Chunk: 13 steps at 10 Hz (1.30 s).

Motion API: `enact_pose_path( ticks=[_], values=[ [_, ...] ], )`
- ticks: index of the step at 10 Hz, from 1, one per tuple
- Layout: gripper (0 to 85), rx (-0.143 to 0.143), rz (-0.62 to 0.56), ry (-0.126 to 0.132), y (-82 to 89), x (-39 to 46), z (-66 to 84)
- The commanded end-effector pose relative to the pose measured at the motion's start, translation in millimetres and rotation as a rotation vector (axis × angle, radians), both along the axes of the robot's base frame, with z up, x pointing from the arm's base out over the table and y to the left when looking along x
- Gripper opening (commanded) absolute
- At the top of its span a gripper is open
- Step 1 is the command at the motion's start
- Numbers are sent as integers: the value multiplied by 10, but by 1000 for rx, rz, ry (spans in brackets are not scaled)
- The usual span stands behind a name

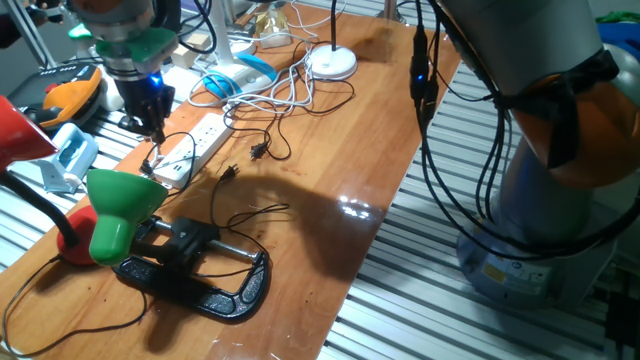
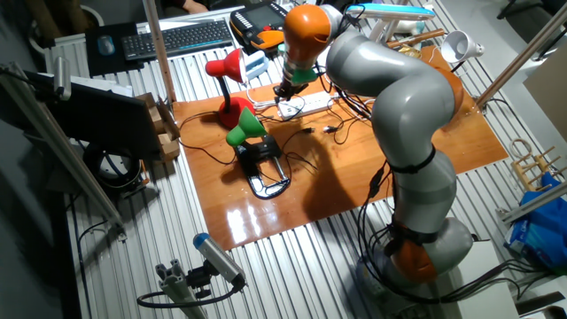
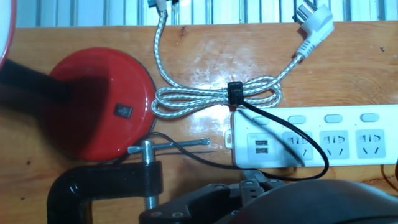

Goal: Plug in the power cord of the desk lamp, turn on the socket, and light up the desk lamp

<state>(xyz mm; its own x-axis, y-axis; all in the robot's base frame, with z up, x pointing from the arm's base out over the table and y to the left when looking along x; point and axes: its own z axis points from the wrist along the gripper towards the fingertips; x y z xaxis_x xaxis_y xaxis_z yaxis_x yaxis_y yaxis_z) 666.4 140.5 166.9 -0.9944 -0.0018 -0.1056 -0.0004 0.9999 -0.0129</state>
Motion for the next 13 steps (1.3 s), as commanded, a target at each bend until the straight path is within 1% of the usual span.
enact_pose_path(
  ticks=[1,2,3,4,5,6,7,8,9,10,11,13],
  values=[
    [0,-6,-9,-8,1,0,0],
    [0,-11,-16,-15,1,0,0],
    [0,-9,-18,-16,1,0,0],
    [0,1,-24,-31,1,0,0],
    [0,19,-19,-51,1,0,0],
    [0,1,-11,-53,1,0,0],
    [0,0,-13,-59,1,10,-5],
    [0,-5,-13,-60,2,57,-12],
    [0,-1,-8,-54,-8,108,-18],
    [0,4,-2,-53,-26,153,-35],
    [0,16,13,-56,-69,208,-54],
    [0,24,15,-39,-59,256,-91]
  ],
)
